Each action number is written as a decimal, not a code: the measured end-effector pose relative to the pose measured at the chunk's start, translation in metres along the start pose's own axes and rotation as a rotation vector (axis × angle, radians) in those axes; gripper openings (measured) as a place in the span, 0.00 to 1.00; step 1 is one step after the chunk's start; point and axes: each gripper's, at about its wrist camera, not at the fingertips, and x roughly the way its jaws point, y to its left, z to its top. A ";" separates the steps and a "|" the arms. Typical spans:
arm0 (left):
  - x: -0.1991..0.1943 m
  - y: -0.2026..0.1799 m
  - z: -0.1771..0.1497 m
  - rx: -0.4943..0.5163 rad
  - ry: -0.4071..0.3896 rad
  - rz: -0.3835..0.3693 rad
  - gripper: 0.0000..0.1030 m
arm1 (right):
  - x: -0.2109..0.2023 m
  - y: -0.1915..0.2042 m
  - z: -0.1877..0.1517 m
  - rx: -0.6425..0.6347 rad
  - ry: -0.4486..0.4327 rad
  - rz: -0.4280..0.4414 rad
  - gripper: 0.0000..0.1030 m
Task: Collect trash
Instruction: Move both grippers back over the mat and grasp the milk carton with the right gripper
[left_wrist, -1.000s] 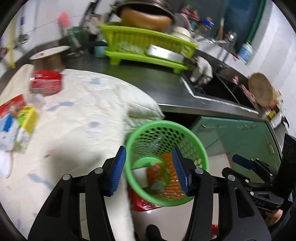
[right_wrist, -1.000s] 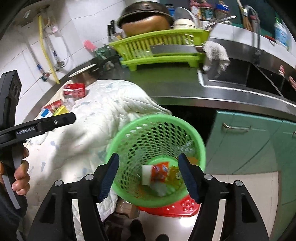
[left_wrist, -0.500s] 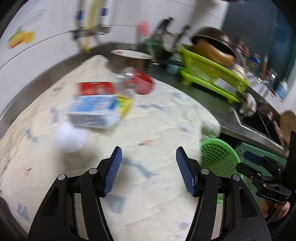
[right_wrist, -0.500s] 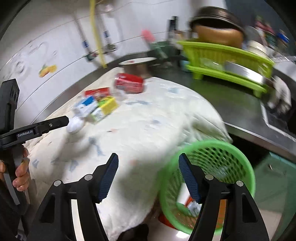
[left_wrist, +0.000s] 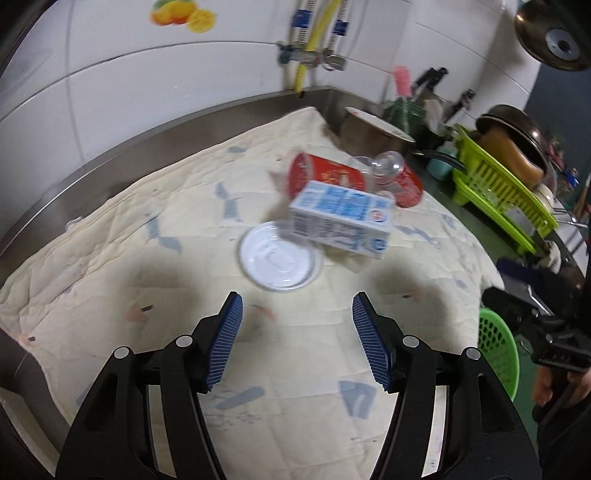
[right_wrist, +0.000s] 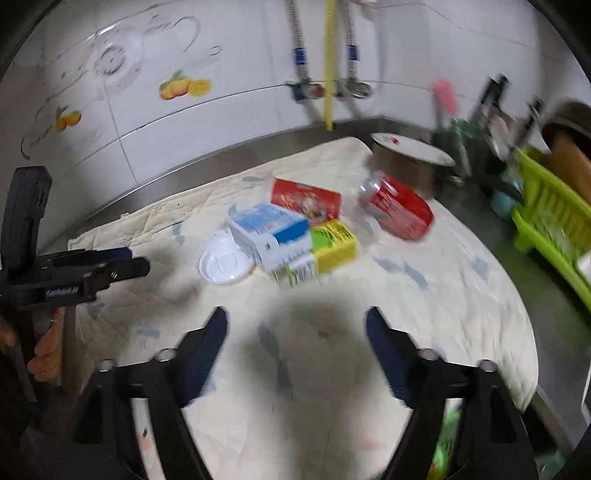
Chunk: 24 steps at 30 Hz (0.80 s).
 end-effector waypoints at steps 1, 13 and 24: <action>0.000 0.004 -0.001 -0.007 0.001 0.006 0.60 | 0.007 0.003 0.007 -0.022 0.005 0.009 0.76; 0.004 0.056 -0.005 -0.110 0.006 0.075 0.63 | 0.086 0.031 0.077 -0.254 0.114 0.110 0.78; 0.008 0.076 -0.007 -0.149 0.014 0.091 0.65 | 0.156 0.054 0.109 -0.471 0.308 0.116 0.81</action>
